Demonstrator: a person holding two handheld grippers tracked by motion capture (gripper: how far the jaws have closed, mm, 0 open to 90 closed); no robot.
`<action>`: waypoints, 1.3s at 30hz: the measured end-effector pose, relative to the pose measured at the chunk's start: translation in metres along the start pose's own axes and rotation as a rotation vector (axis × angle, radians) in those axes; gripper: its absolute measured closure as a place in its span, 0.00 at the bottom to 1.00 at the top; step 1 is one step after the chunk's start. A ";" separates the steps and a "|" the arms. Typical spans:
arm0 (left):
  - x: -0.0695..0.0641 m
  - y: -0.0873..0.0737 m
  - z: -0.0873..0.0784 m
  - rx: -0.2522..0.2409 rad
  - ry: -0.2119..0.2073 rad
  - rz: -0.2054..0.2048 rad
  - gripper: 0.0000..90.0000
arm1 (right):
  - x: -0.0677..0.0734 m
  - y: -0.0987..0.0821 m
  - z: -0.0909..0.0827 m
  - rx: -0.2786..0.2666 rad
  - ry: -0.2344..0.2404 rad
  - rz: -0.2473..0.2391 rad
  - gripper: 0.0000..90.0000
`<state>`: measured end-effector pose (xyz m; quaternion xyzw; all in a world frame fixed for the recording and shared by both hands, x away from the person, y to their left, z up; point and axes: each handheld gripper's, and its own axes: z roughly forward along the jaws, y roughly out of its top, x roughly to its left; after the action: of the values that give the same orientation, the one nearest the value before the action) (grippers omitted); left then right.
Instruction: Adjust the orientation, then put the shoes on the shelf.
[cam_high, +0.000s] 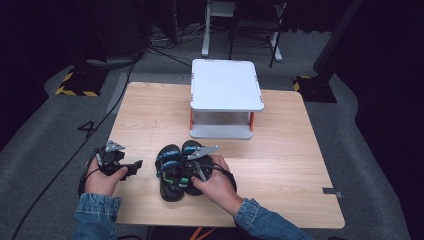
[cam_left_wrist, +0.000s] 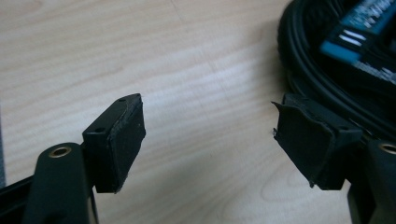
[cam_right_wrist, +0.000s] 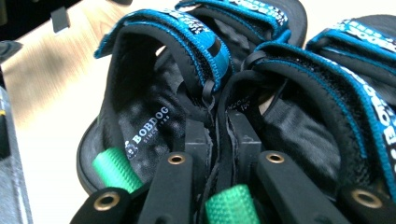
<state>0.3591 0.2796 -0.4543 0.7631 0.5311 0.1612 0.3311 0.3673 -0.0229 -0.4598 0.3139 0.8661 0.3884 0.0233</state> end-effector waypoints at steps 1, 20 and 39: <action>0.000 0.000 0.000 0.000 0.000 0.000 0.27 | 0.000 0.000 0.000 0.000 0.000 0.000 0.91; 0.000 0.015 0.012 -0.011 -0.022 0.005 0.27 | -0.034 0.014 -0.057 -0.089 -0.101 0.028 0.91; 0.004 -0.002 0.005 0.015 -0.001 -0.011 0.27 | -0.133 0.033 -0.064 -0.089 -0.337 0.086 0.91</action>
<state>0.3624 0.2815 -0.4598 0.7628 0.5361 0.1551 0.3267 0.4734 -0.1229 -0.4195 0.4098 0.8177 0.3688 0.1654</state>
